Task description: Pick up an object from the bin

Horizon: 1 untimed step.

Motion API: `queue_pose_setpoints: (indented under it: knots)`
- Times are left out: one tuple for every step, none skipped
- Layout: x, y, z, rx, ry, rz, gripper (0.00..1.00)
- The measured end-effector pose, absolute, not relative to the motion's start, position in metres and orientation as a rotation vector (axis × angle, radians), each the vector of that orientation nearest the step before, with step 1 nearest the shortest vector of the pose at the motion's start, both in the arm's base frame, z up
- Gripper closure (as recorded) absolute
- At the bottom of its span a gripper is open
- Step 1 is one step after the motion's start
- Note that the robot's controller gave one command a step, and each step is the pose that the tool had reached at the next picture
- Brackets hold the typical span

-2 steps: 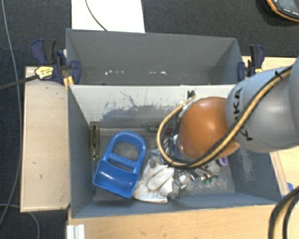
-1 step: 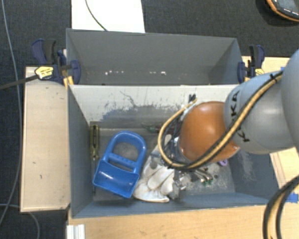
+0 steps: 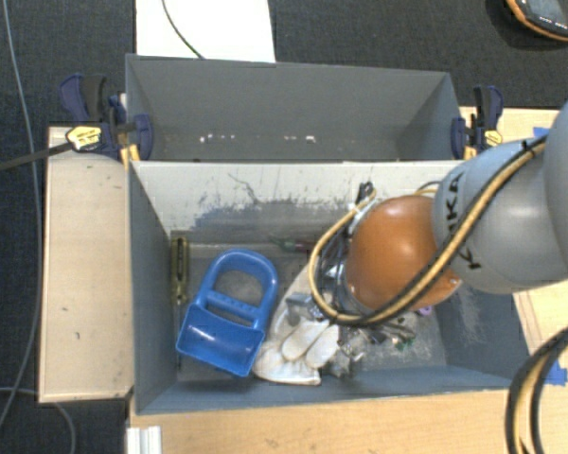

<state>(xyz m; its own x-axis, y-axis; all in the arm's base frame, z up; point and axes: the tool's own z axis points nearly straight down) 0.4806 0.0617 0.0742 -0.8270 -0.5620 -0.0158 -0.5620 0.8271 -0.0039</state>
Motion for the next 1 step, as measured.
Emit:
queue_pose_setpoints:
  knots:
    - [0.4823,0.0708,0.0796,-0.695,3.047,0.004,1.00]
